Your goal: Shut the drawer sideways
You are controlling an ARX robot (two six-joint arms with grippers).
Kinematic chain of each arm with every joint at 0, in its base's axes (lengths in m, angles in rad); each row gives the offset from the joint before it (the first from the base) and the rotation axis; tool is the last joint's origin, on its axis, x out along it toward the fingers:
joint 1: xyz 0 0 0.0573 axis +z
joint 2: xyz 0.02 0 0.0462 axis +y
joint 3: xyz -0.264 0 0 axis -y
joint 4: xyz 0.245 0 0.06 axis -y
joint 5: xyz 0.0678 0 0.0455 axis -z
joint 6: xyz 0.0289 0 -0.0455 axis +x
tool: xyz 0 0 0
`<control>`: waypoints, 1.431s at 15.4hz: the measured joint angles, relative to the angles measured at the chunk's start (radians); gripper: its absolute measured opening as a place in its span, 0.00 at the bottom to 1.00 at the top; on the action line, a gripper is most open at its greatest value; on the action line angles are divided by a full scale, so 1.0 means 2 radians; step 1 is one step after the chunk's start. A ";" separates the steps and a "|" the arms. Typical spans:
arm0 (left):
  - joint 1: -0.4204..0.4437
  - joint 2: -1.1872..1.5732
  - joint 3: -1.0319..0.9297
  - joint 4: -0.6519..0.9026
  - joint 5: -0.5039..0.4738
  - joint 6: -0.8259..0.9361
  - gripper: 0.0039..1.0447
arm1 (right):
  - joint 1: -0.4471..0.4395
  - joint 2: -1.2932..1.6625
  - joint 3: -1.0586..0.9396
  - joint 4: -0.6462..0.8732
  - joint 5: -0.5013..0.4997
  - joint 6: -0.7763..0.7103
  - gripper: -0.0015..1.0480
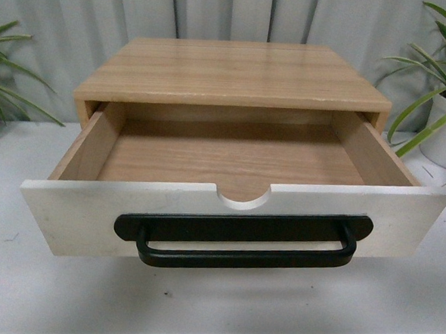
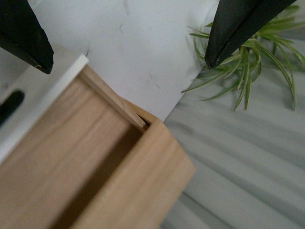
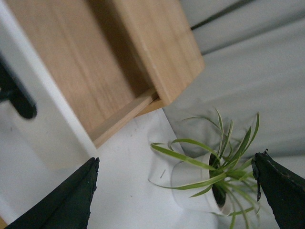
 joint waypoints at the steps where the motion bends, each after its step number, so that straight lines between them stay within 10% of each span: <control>1: -0.010 0.041 0.029 -0.057 0.036 0.144 0.94 | 0.005 0.044 0.037 -0.052 -0.009 -0.189 0.94; 22: 0.001 0.287 0.075 0.151 -0.007 0.193 0.94 | 0.017 0.241 0.130 0.015 -0.012 -0.186 0.94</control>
